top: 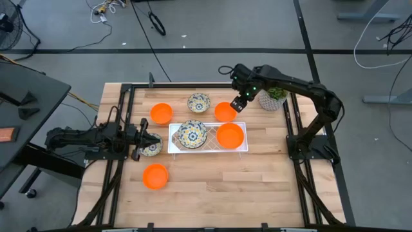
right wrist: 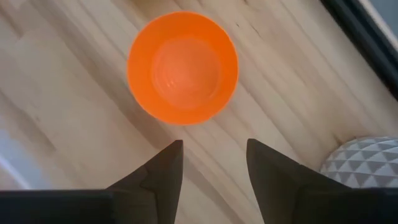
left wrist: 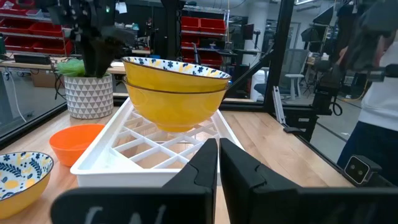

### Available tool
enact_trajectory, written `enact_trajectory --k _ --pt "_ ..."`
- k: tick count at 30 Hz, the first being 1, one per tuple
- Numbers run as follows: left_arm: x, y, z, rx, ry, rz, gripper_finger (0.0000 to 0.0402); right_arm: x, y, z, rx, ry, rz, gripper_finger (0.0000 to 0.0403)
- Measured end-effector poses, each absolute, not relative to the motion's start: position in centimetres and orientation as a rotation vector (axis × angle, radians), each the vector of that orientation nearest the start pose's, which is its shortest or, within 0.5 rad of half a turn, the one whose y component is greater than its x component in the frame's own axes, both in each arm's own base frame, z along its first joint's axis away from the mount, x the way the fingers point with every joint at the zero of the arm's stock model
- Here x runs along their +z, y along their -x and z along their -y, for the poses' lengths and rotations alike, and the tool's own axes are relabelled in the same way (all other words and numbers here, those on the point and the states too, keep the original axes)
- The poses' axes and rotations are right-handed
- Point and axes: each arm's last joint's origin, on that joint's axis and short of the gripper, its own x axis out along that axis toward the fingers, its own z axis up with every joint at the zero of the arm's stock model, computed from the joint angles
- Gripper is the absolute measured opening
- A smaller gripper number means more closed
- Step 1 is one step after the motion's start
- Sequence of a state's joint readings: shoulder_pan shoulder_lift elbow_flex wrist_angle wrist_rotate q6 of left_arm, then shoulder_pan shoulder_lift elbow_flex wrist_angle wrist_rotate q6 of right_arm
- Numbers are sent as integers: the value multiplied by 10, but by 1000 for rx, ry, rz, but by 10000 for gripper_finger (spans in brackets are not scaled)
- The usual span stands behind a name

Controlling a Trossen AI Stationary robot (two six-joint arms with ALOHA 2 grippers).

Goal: Pick & Place Mini bowls
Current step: Stack the orange bowl on the orange bowl on the shelf

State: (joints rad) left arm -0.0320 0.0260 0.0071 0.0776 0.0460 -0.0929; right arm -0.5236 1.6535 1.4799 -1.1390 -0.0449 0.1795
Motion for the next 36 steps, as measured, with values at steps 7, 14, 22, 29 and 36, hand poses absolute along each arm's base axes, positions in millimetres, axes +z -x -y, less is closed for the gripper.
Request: enact_trajectory --k 7,14,22,29,36 --pt "171 -99 4 -81 92 55 23 271 -278 159 -541 -538 -1210 179" --pt "171 -99 4 -81 92 55 23 262 -278 159 -589 -601 -1193 179" --pt "171 -99 5 -81 92 55 23 262 -278 160 -681 -662 -1167 179" --pt "172 -99 4 -81 92 56 23 263 -282 154 -777 -712 -1128 179" --pt "171 -99 5 -81 92 55 23 256 -293 147 -803 -774 -1022 179"
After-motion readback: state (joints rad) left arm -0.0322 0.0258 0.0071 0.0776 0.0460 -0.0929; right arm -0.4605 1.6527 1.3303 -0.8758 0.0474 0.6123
